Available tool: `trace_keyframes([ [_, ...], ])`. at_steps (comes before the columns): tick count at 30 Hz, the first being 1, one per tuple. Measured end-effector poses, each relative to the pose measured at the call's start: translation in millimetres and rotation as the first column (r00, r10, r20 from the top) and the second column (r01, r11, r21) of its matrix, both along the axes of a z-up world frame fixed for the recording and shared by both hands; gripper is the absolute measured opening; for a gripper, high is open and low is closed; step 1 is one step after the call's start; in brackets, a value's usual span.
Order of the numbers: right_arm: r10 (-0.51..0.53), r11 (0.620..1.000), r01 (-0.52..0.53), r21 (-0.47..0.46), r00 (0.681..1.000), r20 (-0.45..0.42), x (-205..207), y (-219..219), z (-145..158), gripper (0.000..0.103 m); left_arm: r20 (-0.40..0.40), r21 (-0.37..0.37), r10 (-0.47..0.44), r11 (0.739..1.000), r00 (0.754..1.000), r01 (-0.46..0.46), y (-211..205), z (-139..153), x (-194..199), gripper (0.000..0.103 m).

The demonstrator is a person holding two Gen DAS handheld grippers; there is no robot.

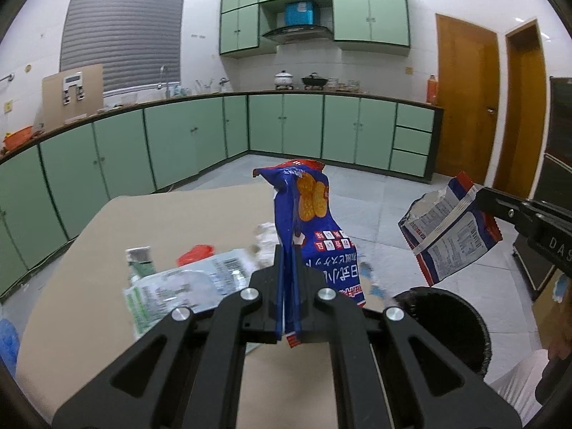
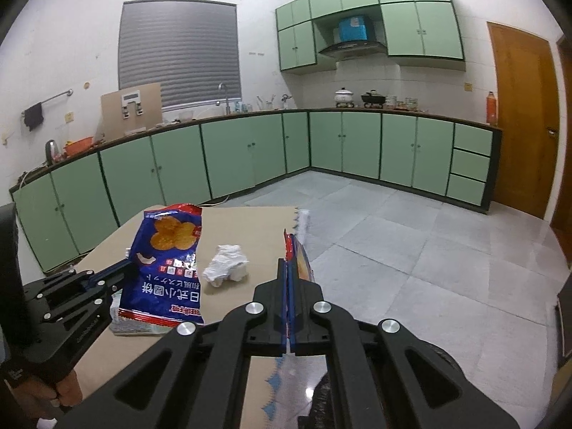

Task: Collect trash
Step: 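Carry the blue snack bag and silver-red wrapper over the bin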

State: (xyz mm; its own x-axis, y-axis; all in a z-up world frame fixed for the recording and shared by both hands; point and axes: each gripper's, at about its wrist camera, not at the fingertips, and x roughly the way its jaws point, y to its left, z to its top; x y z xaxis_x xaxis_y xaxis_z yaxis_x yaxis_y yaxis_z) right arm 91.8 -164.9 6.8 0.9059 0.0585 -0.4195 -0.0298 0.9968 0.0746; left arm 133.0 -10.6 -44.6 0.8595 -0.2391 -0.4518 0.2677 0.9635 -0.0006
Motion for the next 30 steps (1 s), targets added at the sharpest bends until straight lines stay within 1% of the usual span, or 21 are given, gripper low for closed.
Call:
trace_keyframes([
  [7, -0.089, 0.996, 0.089, -0.001, 0.996, -0.007, -20, -37, -1, 0.001, -0.003, -0.018, -0.085, 0.996, 0.996, 0.085, -43, -2, 3, 0.003],
  [14, -0.187, 0.982, 0.188, 0.025, 0.982, -0.036, -41, -84, -14, 0.001, -0.025, -0.018, -0.183, 0.983, 0.983, 0.183, -94, -13, 3, 0.003],
  [18, -0.234, 0.971, 0.236, 0.031, 0.970, -0.059, -50, -108, -23, 0.001, -0.038, -0.003, -0.228, 0.974, 0.973, 0.228, -124, -25, 4, 0.003],
  [23, -0.268, 0.961, 0.273, 0.041, 0.959, -0.091, -55, -127, -37, 0.001, -0.065, 0.006, -0.265, 0.964, 0.962, 0.266, -154, -42, 5, 0.003],
  [30, -0.306, 0.947, 0.317, 0.055, 0.941, -0.147, -59, -153, -63, 0.001, -0.131, 0.017, -0.302, 0.952, 0.944, 0.307, -189, -70, 12, 0.003],
])
